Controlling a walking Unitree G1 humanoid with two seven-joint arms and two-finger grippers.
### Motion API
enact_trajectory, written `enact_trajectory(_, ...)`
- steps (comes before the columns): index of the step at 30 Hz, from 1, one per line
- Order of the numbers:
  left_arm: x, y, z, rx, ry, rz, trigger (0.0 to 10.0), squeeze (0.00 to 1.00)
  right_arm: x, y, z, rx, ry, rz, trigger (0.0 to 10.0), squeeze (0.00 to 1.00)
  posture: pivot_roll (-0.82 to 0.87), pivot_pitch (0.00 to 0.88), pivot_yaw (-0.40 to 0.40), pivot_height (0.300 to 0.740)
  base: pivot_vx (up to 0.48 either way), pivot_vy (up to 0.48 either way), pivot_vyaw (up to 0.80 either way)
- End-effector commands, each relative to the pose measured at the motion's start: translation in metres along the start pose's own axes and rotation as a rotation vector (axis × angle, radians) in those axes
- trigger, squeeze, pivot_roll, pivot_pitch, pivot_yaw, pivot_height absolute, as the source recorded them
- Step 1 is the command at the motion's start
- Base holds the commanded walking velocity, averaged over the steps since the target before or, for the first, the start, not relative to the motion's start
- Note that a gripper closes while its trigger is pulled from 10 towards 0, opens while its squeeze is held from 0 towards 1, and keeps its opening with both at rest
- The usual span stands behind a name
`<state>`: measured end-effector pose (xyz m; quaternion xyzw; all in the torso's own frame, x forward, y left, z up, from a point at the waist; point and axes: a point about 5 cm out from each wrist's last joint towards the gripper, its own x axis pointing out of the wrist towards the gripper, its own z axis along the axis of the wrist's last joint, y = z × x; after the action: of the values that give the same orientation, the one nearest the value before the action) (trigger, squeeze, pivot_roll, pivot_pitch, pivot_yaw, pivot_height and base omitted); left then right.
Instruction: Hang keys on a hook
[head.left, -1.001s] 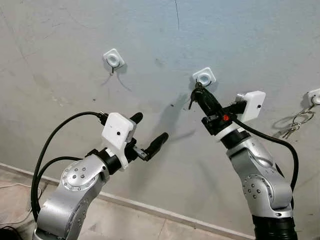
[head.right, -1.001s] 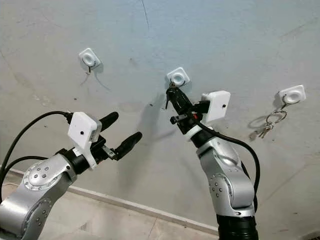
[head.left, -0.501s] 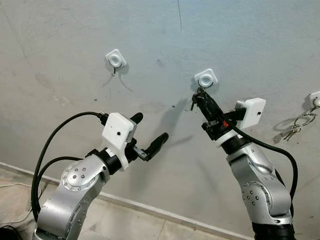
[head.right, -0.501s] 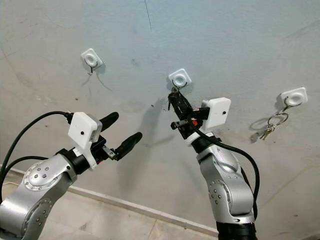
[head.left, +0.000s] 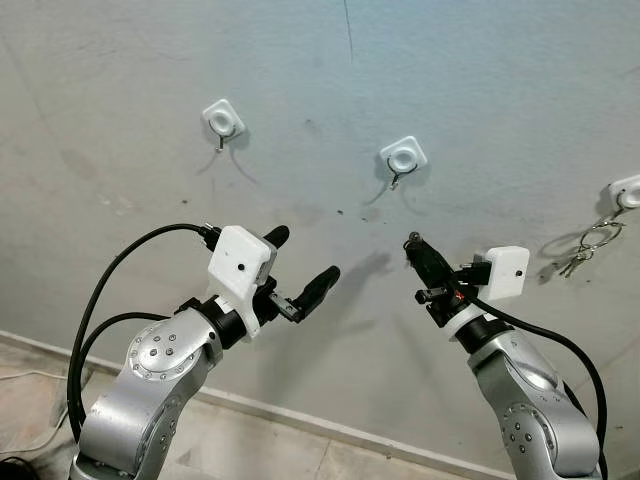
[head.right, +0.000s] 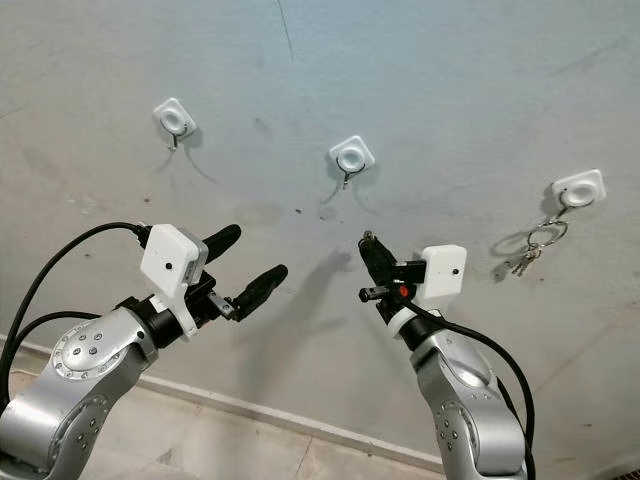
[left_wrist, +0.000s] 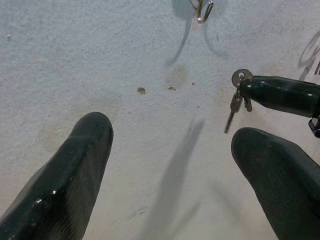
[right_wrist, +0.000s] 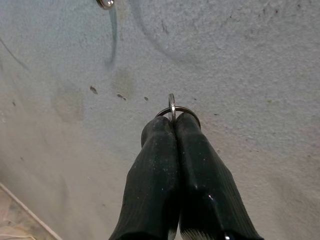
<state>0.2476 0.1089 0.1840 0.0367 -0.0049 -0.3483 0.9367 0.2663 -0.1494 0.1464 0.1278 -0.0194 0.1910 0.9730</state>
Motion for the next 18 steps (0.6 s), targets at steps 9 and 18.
enact_trajectory(9,0.002,0.000,0.001,0.015,-0.006,-0.006,10.0,0.00,0.016,0.025,0.037,-0.065,-0.121,0.100,10.0,0.00,0.22,0.000,-0.033,0.740,0.000,0.000,0.00)
enact_trajectory(18,0.001,-0.001,0.001,0.014,-0.006,-0.005,10.0,0.00,0.025,0.045,0.067,-0.053,-0.220,0.189,10.0,0.00,0.22,0.000,-0.033,0.740,0.000,0.000,0.00)
